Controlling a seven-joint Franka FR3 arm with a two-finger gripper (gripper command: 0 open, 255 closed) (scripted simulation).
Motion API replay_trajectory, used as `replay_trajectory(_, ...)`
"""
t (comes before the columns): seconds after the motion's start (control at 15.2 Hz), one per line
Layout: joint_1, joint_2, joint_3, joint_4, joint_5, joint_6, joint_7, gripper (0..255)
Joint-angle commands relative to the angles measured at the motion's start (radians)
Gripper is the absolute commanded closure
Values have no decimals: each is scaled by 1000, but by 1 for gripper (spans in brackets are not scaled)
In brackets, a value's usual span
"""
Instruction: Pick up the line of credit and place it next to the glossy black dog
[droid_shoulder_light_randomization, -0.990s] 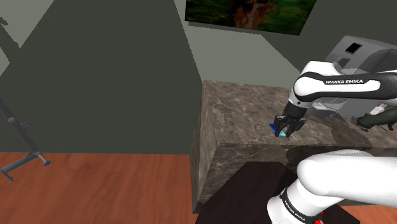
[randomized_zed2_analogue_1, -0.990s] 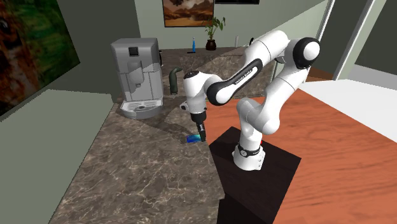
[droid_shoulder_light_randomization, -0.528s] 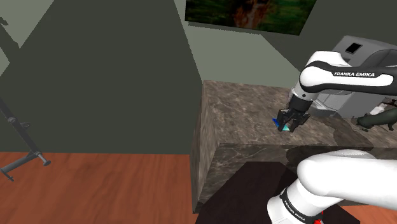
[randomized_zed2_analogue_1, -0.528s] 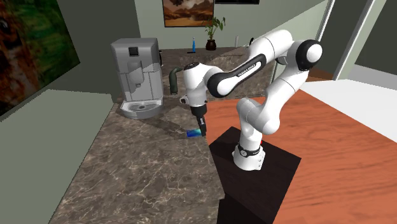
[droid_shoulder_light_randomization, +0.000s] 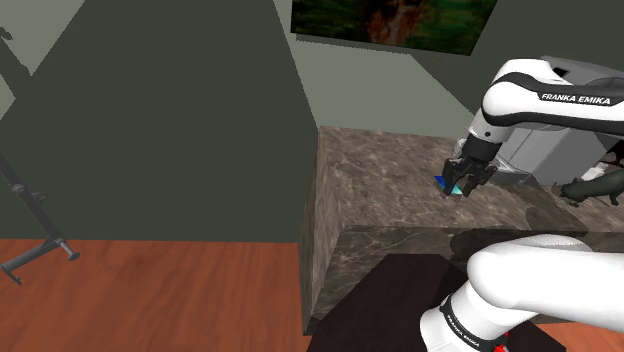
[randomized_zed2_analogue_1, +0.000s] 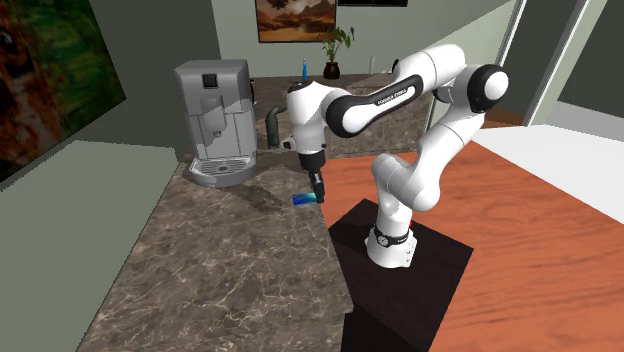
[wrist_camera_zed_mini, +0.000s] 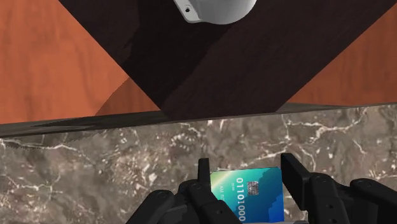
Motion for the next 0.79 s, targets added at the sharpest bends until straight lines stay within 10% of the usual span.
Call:
replay_trajectory(0.0,0,-6,3,22,3,-28,-1,255)
replay_trajectory(0.73,10,-7,27,168,25,-175,-1,255)
